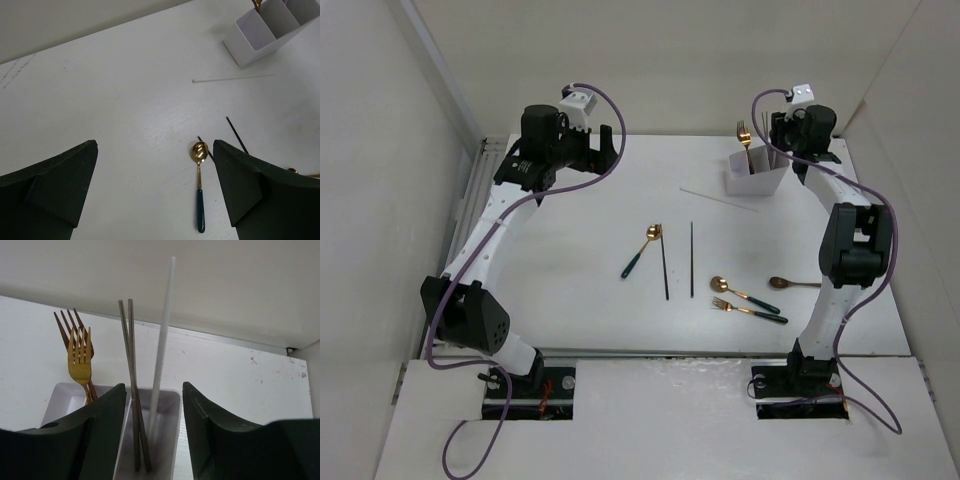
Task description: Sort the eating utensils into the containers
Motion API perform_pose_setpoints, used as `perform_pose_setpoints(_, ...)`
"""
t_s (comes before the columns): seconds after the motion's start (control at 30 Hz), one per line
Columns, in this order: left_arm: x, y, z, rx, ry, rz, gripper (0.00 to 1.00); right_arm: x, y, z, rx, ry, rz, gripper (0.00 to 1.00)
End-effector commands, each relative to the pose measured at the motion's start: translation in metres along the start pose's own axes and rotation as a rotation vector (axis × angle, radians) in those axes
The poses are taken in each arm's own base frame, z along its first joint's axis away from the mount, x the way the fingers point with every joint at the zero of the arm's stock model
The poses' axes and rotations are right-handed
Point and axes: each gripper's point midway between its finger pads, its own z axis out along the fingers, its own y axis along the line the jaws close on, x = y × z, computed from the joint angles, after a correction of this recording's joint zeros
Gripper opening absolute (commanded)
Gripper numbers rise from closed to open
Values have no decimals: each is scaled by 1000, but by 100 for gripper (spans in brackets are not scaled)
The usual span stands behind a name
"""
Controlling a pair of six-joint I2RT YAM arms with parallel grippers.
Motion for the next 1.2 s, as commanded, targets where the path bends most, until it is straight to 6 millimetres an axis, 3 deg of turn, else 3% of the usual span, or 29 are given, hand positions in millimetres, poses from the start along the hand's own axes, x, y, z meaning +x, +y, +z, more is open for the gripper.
perform_pose_setpoints(0.0,-22,-7,-15,5,-77,36,100,-36,3,-15,-6,-84,-9,55)
perform_pose_setpoints(0.1,-22,-7,-15,5,-77,36,100,-59,3,-31,-7,-127,-16,56)
perform_pose_setpoints(0.2,-21,-6,-14,5,-77,35,100,-76,27,-49,-53,-155,-112,58)
perform_pose_setpoints(0.23,-17,-6,-13,5,-68,33,100,-77,59,-51,-142,-159,-158,60)
perform_pose_setpoints(0.3,-17,-6,-13,5,-68,33,100,-65,96,-52,-271,-127,-263,67)
perform_pose_setpoints(0.33,-15,-7,-11,14,-67,33,100,-41,117,-53,-365,-42,-264,69)
perform_pose_setpoints(0.37,-15,-7,-11,14,-67,33,100,-47,146,-56,-468,-42,-264,69)
perform_pose_setpoints(0.4,-17,-8,-15,14,-76,36,100,-37,158,-54,-515,0,-254,69)
perform_pose_setpoints(0.43,-17,-8,-15,14,-76,36,100,-2,172,-49,-572,122,-217,69)
perform_pose_setpoints(0.47,-13,-8,-13,14,-66,33,100,6,188,-47,-602,162,-200,66)
perform_pose_setpoints(0.5,-13,-8,-13,14,-66,33,100,-1,194,-42,-600,167,-193,59)
perform_pose_setpoints(0.53,-12,-8,-16,14,-67,33,100,17,202,-35,-599,223,-156,54)
perform_pose_setpoints(0.6,-12,-8,-16,14,-67,33,100,23,215,-31,-585,244,-142,43)
perform_pose_setpoints(0.67,-10,-9,-18,14,-66,33,100,22,218,-24,-551,238,-97,39)
perform_pose_setpoints(0.77,-6,-9,-18,14,-65,32,100,39,228,-12,-500,293,-29,29)
perform_pose_setpoints(0.87,-6,-9,-18,14,-65,32,100,42,223,1,-436,313,12,22)
perform_pose_setpoints(0.9,-9,-9,-18,14,-73,35,100,54,223,6,-417,346,35,21)
perform_pose_setpoints(0.97,-4,-8,-17,14,-65,32,100,55,223,13,-380,351,33,18)
perform_pose_setpoints(1.03,-4,-8,-17,14,-65,32,100,73,224,17,-371,405,44,18)
perform_pose_setpoints(1.07,-4,-8,-17,14,-65,32,100,68,221,21,-356,400,41,18)
perform_pose_setpoints(1.17,-3,-9,-15,23,-64,33,100,93,226,23,-347,482,30,18)
